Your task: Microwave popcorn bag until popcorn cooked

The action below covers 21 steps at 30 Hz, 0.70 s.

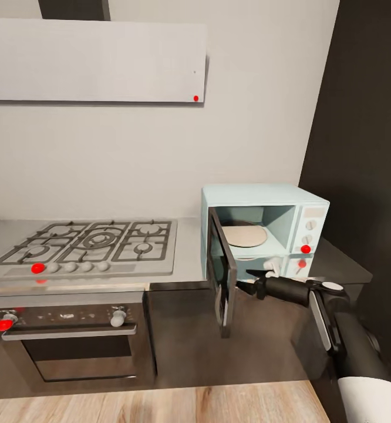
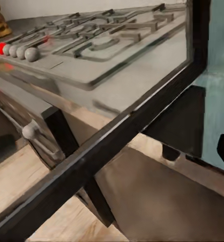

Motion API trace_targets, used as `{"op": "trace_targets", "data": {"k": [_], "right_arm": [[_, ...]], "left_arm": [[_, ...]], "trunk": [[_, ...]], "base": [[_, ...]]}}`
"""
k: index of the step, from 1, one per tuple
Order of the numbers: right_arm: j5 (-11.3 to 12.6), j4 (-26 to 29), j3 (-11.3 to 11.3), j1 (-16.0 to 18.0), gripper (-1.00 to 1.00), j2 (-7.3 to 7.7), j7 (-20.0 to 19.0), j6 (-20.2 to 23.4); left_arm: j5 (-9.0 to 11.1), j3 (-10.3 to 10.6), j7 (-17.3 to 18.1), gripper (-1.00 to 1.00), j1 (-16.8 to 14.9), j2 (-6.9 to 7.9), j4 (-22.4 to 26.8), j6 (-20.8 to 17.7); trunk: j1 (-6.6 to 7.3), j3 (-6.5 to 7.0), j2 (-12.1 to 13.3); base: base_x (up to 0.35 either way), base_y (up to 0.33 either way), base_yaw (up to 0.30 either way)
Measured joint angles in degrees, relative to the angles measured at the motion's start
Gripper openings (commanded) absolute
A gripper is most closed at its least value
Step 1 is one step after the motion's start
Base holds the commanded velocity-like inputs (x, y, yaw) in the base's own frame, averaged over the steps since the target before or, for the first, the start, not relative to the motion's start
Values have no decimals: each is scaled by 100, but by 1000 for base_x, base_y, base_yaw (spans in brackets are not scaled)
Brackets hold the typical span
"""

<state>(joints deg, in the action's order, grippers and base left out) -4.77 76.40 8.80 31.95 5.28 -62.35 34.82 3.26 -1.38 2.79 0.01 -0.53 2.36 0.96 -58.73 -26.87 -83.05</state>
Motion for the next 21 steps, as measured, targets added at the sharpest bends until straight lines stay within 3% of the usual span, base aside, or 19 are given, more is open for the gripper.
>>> {"op": "trace_targets", "data": {"k": [5,10,12,16,18,21], "right_arm": [[-54,3,845,-1,100,97,178,4],[-587,15,1418,-1,100,238,336,46],[-952,-46,1607,-18,100,285,350,47],[-2095,-851,2026,-199,100,311,373,1],[-2590,-1349,2345,-426,100,317,379,-152],[-2986,-1817,2807,-702,100,319,394,-683]], "left_arm": [[0,8,0,100,0,0,0,0],[0,2,-1,100,0,0,0,0],[0,1,-6,100,0,0,0,0],[0,0,-9,100,0,0,0,0],[0,0,-9,100,0,0,1,0],[0,0,-9,100,0,0,1,0]], "trunk": [[0,0,0],[0,0,0],[0,0,0],[0,-1,0],[0,-1,0],[0,-1,0]], "base": [[0,0,0],[0,0,0],[0,0,0],[0,0,0],[0,0,0],[0,0,0]]}}
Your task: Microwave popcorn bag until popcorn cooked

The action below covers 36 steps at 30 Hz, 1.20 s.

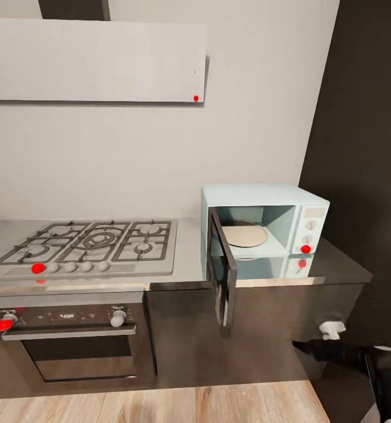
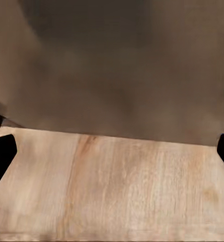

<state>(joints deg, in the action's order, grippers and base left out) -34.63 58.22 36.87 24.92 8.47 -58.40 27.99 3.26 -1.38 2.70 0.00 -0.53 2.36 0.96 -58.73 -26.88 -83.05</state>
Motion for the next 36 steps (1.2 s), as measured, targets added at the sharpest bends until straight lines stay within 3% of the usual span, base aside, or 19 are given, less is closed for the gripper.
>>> {"op": "trace_targets", "data": {"k": [3,6,8,9,12,14,16,19,21,36], "right_arm": [[-391,-576,398,-242,100,0,174,-464],[-680,-1559,692,-487,100,8,804,-984],[-840,-2518,734,-615,100,10,1608,-1519],[-936,-3332,739,-651,100,44,2424,-2034],[-998,-5390,689,-658,100,215,3877,-2844],[-996,-5807,689,-623,100,247,4323,-3050],[-993,-5945,681,-710,100,215,4518,-3104],[-949,-5990,705,-1244,100,186,4577,-3174],[-945,-5995,722,-1424,100,185,4579,-3287],[-965,-5997,710,-1513,100,180,4614,-3320]], "left_arm": [[0,0,0,100,0,0,-1,0],[5,0,0,100,0,0,-1,0],[7,0,0,100,-1,0,-1,0],[8,1,0,100,0,0,-1,0],[8,0,0,100,0,0,-2,0],[8,1,-11,100,-1,0,-2,0],[8,0,-32,100,0,-4,-1,0],[8,0,-41,100,0,-8,-3,0],[8,1,-46,100,0,-8,-5,0],[14,1,-52,100,-1,0,-2,-5]], "trunk": [[0,0,0],[0,0,0],[0,0,0],[0,1,0],[0,0,0],[0,1,0],[0,0,0],[0,0,0],[0,0,0],[0,1,0]], "base": [[0,0,0],[0,0,0],[0,0,0],[0,0,0],[0,0,0],[0,0,0],[0,0,0],[0,0,0],[0,0,0],[0,0,0]]}}
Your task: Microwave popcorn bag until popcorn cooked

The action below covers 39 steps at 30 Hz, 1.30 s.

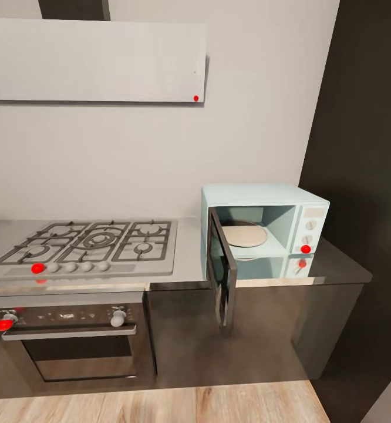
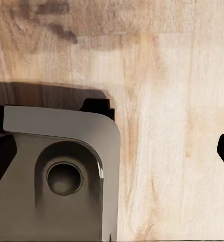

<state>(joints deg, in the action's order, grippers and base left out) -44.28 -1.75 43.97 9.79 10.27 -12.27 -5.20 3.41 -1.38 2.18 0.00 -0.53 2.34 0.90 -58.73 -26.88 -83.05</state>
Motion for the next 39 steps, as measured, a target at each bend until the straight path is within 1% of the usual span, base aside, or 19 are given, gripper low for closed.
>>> {"op": "trace_targets", "data": {"k": [3,6,8,10,12,13,14,15,16,17,20,24,34,39], "right_arm": [[8,0,-4,0,100,-6,145,22],[9,0,-4,0,100,-12,194,23],[14,0,-4,0,100,-10,213,21],[10,0,-5,0,100,-17,318,19],[4,0,-4,0,100,-111,549,10],[-5,-1,-6,0,100,-217,734,1],[-15,0,-9,0,100,-273,819,-6],[-41,-1,-20,0,100,-365,892,-3],[-43,0,-20,0,100,-408,902,0],[-42,0,-21,0,100,-482,915,6],[-22,0,-14,-2,100,-543,940,1],[-4,-3,-11,-8,100,-563,958,1],[5,0,-1,-9,100,-527,956,7],[-2,0,-3,-9,100,-540,960,11]], "left_arm": [[1,0,0,100,0,0,1,4],[2,-4,0,100,0,0,-2,4],[2,-44,-1,100,0,0,-5,4],[2,-147,-2,100,0,1,-2,6],[2,-258,-2,100,0,2,-1,7],[-1,-304,-3,100,0,6,-3,8],[-4,-320,-3,100,0,6,-4,8],[-4,-336,-3,100,0,2,-1,8],[-5,-340,-3,100,0,2,-1,8],[-4,-342,-3,100,0,1,-3,8],[-6,-346,-2,100,0,1,-1,8],[-6,-347,-2,100,0,1,-2,8],[-6,-347,-2,100,0,1,0,8],[-6,-347,-4,100,0,1,-6,8]], "trunk": [[0,0,0],[0,0,0],[0,0,0],[0,4,0],[0,8,0],[0,11,0],[0,14,0],[0,17,0],[0,20,0],[0,23,0],[0,31,0],[0,43,0],[0,90,0],[0,108,0]], "base": [[0,0,74],[0,0,202],[0,0,251],[0,0,262],[0,0,265],[0,0,266],[0,0,267],[0,0,267],[0,0,267],[0,0,267],[0,0,267],[0,0,267],[0,0,244],[0,0,258]]}}
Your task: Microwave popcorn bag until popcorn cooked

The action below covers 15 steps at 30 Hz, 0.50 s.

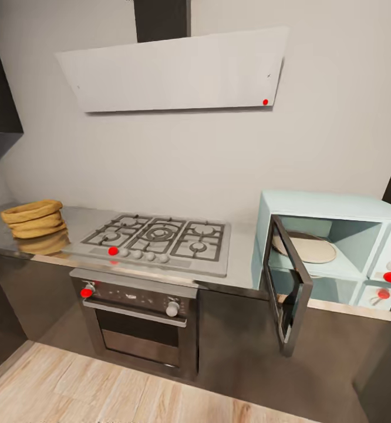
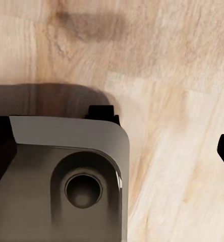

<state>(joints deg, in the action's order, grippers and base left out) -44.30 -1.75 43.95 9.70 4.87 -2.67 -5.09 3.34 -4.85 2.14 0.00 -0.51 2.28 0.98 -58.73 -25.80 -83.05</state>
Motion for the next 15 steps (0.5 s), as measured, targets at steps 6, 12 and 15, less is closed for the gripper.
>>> {"op": "trace_targets", "data": {"k": [6,12,15], "right_arm": [[-29,0,-16,-32,100,-17,1,-14],[-36,0,-18,-43,100,-15,9,-24],[-36,0,-18,-44,100,-2,12,-41]], "left_arm": [[0,0,1,100,0,0,-2,-7],[0,-2,1,100,0,0,-2,-5],[0,-8,1,100,0,0,-2,-1]], "trunk": [[0,7,0],[0,8,0],[0,8,0]], "base": [[0,0,267],[0,0,270],[0,0,274]]}}
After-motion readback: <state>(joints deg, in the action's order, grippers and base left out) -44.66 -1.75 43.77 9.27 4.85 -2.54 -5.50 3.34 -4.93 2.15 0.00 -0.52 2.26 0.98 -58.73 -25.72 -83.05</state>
